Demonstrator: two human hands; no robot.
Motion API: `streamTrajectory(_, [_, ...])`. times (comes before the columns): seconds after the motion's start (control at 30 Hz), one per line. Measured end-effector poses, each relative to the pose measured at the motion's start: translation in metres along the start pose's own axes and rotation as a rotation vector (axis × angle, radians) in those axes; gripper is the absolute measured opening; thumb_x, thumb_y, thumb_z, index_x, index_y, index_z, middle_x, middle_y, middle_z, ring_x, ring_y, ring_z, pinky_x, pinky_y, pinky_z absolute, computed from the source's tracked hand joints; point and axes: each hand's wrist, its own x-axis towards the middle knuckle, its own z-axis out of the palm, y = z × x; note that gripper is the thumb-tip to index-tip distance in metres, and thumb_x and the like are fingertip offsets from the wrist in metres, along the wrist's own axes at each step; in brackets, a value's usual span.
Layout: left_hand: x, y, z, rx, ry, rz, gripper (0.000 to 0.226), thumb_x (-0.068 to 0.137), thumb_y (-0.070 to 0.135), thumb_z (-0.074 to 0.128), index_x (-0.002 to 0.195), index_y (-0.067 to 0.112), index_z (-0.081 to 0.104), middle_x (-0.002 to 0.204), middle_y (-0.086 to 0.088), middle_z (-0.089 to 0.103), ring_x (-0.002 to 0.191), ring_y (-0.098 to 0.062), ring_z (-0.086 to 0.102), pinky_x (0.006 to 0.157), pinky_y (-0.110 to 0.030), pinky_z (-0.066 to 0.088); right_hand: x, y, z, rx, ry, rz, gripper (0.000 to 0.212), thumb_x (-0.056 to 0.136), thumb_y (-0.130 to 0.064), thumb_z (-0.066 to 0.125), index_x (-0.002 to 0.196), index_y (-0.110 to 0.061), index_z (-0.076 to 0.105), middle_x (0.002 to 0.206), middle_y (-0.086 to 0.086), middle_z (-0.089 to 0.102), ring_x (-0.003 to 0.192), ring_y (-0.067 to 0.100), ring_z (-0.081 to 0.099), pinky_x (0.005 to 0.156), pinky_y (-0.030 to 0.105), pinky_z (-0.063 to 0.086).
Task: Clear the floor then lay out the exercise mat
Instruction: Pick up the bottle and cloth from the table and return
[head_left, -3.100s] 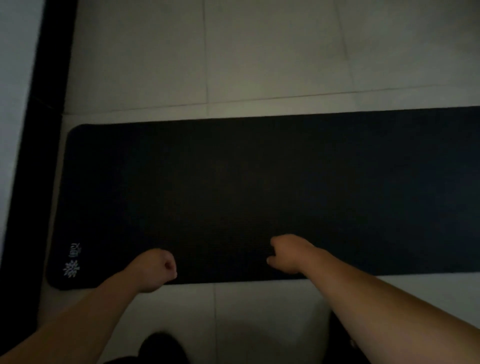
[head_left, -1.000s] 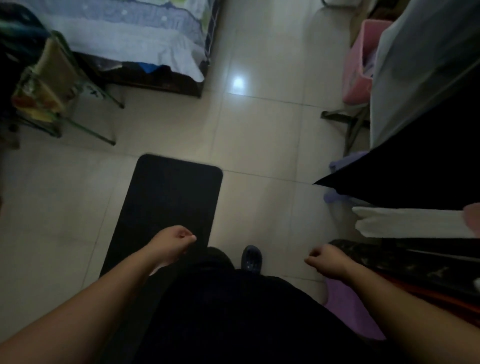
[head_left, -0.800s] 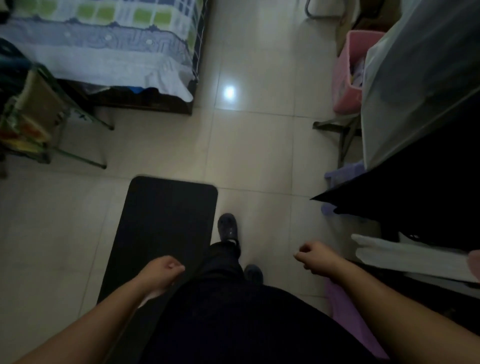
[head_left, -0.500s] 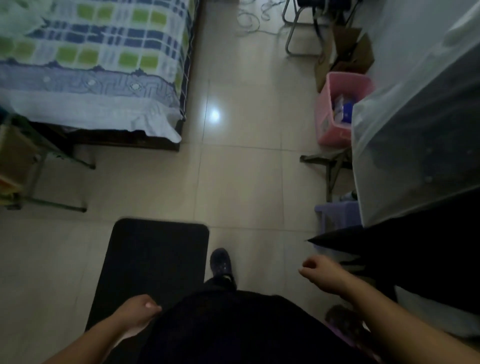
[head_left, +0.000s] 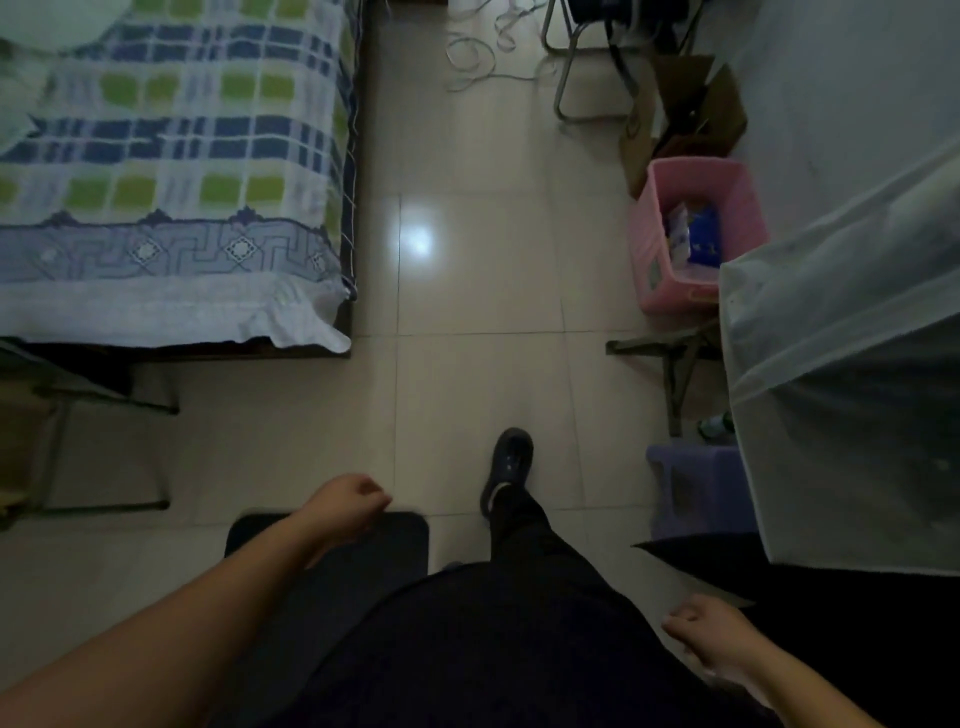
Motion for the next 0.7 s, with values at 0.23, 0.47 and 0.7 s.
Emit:
streamTrajectory(0.23, [0.042, 0.077, -0.044, 0.265, -0.06, -0.074, 0.027, 0.091, 0.033, 0.059, 0.106, 0.011, 0.067, 0.099, -0.008, 0.068, 0.08, -0.018, 0.059, 0.07, -0.025, 0.046, 0.075, -0.107, -0.098, -0.126, -0.16, -0.064, 0.023, 0.09, -0.023, 0.06, 0.07, -0.011, 0.059, 0.068, 0.006, 0.056, 0.061, 0.018, 0.049, 0.055, 0.026, 0.036])
streamTrajectory(0.47, [0.077, 0.155, -0.108, -0.179, 0.11, -0.13, 0.007, 0.094, 0.028, 0.054, 0.092, 0.024, 0.06, 0.1, -0.007, 0.066, 0.092, -0.022, 0.064, 0.077, -0.035, 0.054, 0.139, -0.276, -0.224, -0.016, -0.061, -0.236, 0.025, 0.092, -0.031, 0.061, 0.097, -0.007, 0.066, 0.093, 0.014, 0.069, 0.088, 0.031, 0.068, 0.066, 0.033, 0.051])
streamTrajectory(0.7, [0.124, 0.179, -0.142, -0.107, 0.054, -0.266, 0.022, 0.092, 0.025, 0.058, 0.098, 0.006, 0.065, 0.09, -0.011, 0.066, 0.078, -0.023, 0.061, 0.063, -0.025, 0.046, 0.167, -0.436, -0.295, 0.034, -0.037, -0.415, 0.023, 0.09, -0.033, 0.061, 0.097, -0.011, 0.066, 0.097, 0.013, 0.069, 0.093, 0.03, 0.067, 0.086, 0.047, 0.056])
